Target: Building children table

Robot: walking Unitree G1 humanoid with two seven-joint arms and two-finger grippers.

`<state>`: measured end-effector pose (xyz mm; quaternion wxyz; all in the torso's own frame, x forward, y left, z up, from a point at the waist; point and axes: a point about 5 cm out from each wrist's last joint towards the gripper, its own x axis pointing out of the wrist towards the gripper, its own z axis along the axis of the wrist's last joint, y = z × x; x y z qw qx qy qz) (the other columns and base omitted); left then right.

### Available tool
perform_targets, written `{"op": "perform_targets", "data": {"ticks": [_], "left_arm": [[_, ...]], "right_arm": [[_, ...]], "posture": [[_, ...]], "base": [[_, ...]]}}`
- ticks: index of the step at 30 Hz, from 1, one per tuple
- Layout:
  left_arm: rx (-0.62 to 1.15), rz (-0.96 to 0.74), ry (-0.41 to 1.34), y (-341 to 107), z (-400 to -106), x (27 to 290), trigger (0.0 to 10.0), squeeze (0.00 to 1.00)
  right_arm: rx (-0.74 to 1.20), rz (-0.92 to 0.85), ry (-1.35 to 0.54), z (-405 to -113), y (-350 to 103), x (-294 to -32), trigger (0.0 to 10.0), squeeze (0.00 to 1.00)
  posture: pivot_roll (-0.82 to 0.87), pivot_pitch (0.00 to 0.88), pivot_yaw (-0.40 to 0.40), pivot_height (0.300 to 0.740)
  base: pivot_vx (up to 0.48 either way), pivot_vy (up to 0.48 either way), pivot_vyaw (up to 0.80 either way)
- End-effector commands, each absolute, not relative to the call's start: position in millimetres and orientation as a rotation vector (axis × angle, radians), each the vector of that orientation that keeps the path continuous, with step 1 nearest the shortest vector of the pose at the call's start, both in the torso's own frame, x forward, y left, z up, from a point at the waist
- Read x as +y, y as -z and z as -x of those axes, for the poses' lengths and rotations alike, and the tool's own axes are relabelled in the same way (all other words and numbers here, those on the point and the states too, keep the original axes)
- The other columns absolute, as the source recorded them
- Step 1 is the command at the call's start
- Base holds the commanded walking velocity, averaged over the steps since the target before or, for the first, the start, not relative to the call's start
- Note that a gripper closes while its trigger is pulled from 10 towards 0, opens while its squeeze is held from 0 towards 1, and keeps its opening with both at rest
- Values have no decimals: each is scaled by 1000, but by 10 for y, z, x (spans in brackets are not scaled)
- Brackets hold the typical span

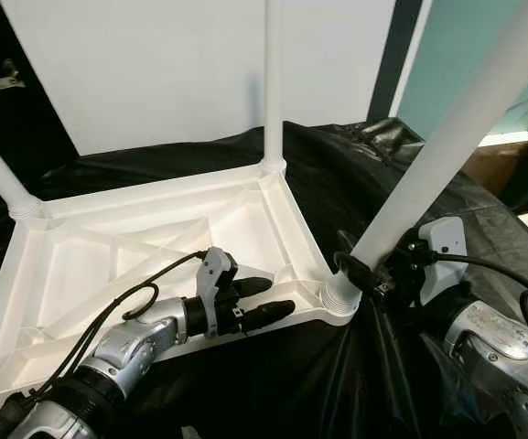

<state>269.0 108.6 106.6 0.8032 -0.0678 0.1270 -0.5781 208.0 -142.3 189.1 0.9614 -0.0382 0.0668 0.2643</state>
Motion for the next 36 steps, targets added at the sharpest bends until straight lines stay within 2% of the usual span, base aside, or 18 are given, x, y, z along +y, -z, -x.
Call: {"op": "perform_targets", "data": {"ticks": [1,6,18,36], "left_arm": [[242,191,1678,-1150,-2506,1081,10000,0],[242,189,1680,-1149,-2514,1071,10000,0],[235,196,1672,-1135,-2509,1042,10000,0],[224,210,1659,-1103,-2505,1018,10000,0]], "right_arm": [[495,48,-519,-2006,-1361,-1481,10000,0],[468,43,-491,-2126,-1529,-1573,10000,0],[481,50,-521,-2184,-1659,-1515,10000,0],[575,172,-532,-2253,-1820,-1659,10000,0]], "posture": [[-185,67,56,740],[-186,62,53,740],[-183,55,39,740],[-186,45,12,740]], "base": [[0,0,0],[0,0,0],[0,0,0],[0,0,0]]}}
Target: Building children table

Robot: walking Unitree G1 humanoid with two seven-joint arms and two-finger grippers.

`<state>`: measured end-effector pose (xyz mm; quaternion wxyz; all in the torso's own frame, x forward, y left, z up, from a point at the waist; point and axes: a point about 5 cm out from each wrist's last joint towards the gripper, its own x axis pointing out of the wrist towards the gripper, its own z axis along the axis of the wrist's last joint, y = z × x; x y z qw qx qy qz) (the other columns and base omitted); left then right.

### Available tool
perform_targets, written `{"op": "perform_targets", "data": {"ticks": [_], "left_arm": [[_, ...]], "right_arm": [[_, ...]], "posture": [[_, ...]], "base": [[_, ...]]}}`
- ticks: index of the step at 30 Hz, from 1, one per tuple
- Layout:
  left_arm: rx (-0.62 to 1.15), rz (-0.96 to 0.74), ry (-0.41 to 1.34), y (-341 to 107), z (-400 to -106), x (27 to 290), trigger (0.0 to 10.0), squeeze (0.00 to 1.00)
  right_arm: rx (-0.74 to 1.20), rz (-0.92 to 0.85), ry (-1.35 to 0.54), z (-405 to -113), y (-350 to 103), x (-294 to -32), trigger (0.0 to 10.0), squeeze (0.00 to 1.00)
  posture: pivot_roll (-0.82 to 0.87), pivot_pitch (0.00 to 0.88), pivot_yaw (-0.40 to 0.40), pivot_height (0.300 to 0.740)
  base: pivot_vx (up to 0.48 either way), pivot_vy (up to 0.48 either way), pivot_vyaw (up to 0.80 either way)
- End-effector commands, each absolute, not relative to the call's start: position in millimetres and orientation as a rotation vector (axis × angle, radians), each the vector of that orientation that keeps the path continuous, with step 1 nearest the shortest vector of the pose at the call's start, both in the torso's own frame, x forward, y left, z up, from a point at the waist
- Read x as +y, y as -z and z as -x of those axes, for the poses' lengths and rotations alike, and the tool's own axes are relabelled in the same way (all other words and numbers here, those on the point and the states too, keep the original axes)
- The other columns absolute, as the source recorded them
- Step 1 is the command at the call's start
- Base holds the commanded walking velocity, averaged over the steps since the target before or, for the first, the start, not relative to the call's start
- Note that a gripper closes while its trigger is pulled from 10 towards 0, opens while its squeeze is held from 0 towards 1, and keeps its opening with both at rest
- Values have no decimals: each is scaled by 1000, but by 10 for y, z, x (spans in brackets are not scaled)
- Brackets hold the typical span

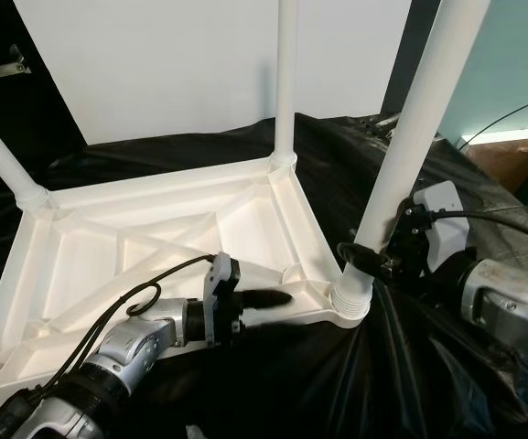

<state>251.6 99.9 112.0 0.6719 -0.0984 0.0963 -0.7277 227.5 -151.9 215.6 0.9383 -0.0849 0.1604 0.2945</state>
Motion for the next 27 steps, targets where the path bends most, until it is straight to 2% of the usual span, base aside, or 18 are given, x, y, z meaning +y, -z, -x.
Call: {"op": "perform_targets", "data": {"ticks": [1,11,19,22,24,26,27], "left_arm": [[223,210,1658,-1101,-2505,1015,10000,0],[221,218,1645,-1085,-2470,1023,10000,0],[227,211,1690,-1063,-2473,1052,10000,0],[236,185,1698,-1054,-2475,1044,10000,0],[254,129,1707,-1024,-2471,1033,10000,0],[292,-8,1711,-946,-2476,1012,10000,0],[292,-8,1711,-946,-2476,1012,10000,0]], "right_arm": [[580,184,-536,-2257,-1828,-1664,10000,0],[554,191,-577,-2166,-1761,-1558,10000,0],[472,245,-536,-2166,-1742,-1505,10000,0],[463,240,-519,-2183,-1746,-1509,10000,0],[455,243,-498,-2203,-1748,-1517,10000,0],[438,246,-469,-2236,-1748,-1511,10000,0],[438,246,-469,-2236,-1748,-1511,10000,0]], "posture": [[-186,45,12,740],[-171,58,4,740],[-185,60,20,740],[-186,60,21,740],[-187,58,24,740],[-192,52,34,740],[-192,52,34,740]], "base": [[0,0,0],[0,0,0],[0,0,0],[0,0,0],[0,0,0],[0,0,0],[0,0,0]]}}
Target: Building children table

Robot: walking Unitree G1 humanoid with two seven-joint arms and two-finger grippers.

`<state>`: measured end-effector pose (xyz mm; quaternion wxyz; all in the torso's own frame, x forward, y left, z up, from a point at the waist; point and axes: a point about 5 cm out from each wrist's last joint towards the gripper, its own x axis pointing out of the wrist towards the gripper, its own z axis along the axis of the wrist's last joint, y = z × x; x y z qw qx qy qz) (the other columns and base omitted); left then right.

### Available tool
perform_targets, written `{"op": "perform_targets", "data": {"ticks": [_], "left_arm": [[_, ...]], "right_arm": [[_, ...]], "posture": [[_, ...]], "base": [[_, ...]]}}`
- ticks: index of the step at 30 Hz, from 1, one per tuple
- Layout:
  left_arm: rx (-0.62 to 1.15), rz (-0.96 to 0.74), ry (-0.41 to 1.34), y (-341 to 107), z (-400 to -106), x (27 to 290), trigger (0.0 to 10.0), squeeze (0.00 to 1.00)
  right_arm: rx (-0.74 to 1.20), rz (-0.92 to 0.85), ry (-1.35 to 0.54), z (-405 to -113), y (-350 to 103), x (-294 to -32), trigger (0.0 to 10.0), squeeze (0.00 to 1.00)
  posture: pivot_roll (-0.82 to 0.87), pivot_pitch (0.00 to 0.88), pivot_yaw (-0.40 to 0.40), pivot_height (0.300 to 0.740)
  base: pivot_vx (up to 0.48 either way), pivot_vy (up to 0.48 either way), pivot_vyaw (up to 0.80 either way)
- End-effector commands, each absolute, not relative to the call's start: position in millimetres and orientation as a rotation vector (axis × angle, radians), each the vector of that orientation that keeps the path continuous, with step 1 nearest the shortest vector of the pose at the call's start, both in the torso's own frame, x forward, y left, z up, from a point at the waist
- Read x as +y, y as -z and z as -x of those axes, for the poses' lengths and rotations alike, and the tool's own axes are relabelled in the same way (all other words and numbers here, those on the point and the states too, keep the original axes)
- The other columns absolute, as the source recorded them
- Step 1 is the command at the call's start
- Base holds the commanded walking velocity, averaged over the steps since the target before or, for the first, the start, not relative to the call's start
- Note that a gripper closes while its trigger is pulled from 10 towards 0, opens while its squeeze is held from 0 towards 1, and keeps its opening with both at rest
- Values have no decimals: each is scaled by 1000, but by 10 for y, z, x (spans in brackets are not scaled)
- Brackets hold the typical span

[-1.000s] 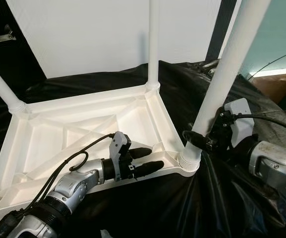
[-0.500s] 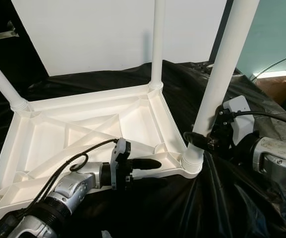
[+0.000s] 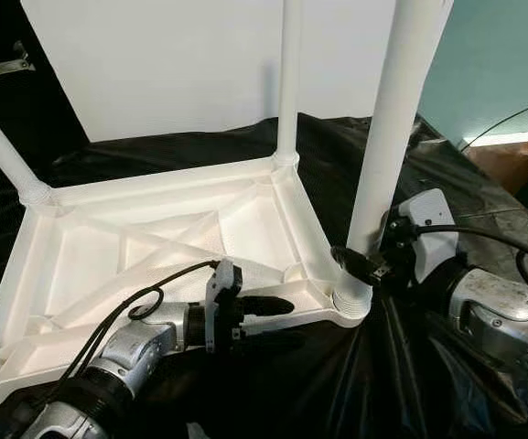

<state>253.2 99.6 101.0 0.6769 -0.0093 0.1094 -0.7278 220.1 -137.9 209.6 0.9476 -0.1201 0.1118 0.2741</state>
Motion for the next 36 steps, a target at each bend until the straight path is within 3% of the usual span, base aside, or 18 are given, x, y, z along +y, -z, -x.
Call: {"op": "perform_targets", "data": {"ticks": [1,7,14,18,36], "left_arm": [[300,-58,1706,-927,-2482,1007,10000,0],[269,-118,1633,-935,-2568,961,10000,0],[116,-23,1490,-1130,-2758,889,10000,0],[91,26,1493,-1175,-2765,900,10000,0],[248,-93,1636,-946,-2603,941,10000,0]], "right_arm": [[431,253,-459,-2249,-1750,-1509,10000,0],[409,254,-440,-2280,-1763,-1504,10000,0],[387,241,-440,-2284,-1745,-1445,10000,0],[386,239,-440,-2284,-1736,-1433,10000,0],[381,229,-426,-2298,-1714,-1432,10000,0]], "posture": [[-193,51,36,740],[-192,49,42,740],[-189,50,45,740],[-187,51,45,740],[-191,47,48,740]], "base": [[0,0,0],[0,0,0],[0,0,0],[0,0,0],[0,0,0]]}}
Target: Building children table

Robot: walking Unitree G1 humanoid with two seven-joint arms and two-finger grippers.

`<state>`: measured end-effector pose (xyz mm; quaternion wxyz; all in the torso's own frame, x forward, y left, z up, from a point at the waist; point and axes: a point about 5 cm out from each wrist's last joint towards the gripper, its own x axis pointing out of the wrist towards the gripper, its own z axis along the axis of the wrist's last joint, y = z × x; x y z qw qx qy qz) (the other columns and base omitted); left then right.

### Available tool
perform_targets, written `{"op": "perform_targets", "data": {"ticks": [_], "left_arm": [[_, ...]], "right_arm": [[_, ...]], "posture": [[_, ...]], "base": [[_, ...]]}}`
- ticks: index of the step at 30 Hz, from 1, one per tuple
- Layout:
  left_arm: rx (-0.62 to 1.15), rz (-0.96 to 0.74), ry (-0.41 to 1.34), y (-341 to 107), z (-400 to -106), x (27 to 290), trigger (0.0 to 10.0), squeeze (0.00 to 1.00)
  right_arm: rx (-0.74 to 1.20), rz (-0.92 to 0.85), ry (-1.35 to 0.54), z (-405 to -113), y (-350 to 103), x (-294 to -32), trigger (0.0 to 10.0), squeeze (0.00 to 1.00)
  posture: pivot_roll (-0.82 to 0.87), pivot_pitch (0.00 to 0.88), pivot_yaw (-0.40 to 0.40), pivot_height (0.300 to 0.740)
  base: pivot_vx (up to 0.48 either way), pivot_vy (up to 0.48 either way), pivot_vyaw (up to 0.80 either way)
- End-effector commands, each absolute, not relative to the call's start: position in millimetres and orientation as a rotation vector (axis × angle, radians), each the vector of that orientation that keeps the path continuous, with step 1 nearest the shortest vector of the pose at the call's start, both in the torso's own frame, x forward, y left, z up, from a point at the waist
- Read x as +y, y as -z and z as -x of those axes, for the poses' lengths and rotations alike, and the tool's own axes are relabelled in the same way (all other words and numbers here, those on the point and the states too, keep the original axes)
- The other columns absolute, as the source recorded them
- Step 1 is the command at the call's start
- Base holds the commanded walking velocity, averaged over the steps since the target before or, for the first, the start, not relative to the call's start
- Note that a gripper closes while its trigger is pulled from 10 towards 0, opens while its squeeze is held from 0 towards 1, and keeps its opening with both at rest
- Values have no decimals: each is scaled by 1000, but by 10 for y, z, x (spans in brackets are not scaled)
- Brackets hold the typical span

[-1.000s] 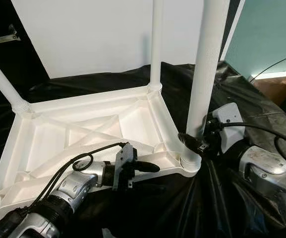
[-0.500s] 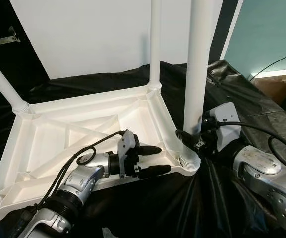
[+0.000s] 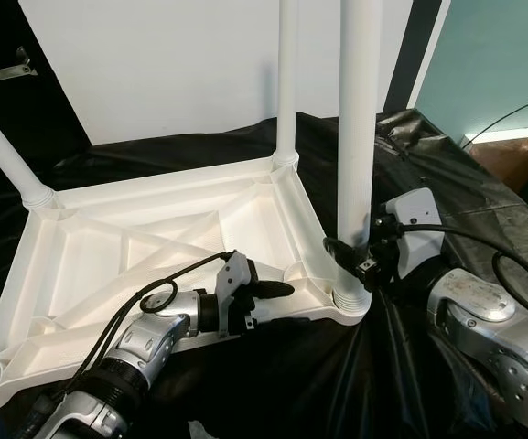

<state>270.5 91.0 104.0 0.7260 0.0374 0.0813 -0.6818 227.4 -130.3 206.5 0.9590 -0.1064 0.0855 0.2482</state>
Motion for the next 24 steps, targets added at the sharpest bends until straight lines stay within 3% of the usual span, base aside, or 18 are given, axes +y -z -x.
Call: {"op": "perform_targets", "data": {"ticks": [1,9,10,11,12,13,15,16,19,20,24], "left_arm": [[259,-116,1623,-922,-2613,935,10000,0],[366,-341,1429,-662,-2752,920,9647,0],[372,-346,1423,-646,-2753,913,3098,0],[371,-338,1424,-645,-2750,904,1843,0],[371,-338,1424,-645,-2750,904,1843,0],[368,-327,1428,-650,-2746,896,0,0],[365,-327,1433,-652,-2743,889,0,0],[364,-330,1434,-648,-2742,886,3804,0],[363,-334,1435,-645,-2741,886,4588,0],[363,-338,1435,-639,-2742,888,10000,0],[363,-360,1424,-620,-2757,899,10000,0]], "right_arm": [[380,228,-425,-2300,-1715,-1433,10000,0],[377,234,-415,-2305,-1711,-1447,10000,0],[377,237,-412,-2303,-1707,-1453,10000,0],[376,240,-410,-2302,-1704,-1456,10000,0],[376,240,-410,-2302,-1704,-1456,10000,0],[375,241,-409,-2300,-1703,-1459,10000,0],[375,241,-407,-2295,-1697,-1469,10000,0],[374,237,-405,-2287,-1688,-1483,10000,0],[373,234,-403,-2280,-1681,-1493,10000,0],[371,228,-404,-2270,-1672,-1503,10000,0],[368,230,-412,-2237,-1637,-1516,10000,0]], "posture": [[-192,46,48,740],[-194,44,49,740],[-196,43,50,740],[-196,44,51,740],[-196,44,51,740],[-197,45,51,740],[-198,42,49,740],[-199,42,49,740],[-199,42,49,740],[-200,42,48,740],[-203,42,49,740]], "base": [[0,0,0],[0,0,0],[0,0,0],[0,0,0],[0,0,0],[0,0,0],[0,0,0],[0,0,0],[0,0,0],[0,0,0],[0,0,0]]}}
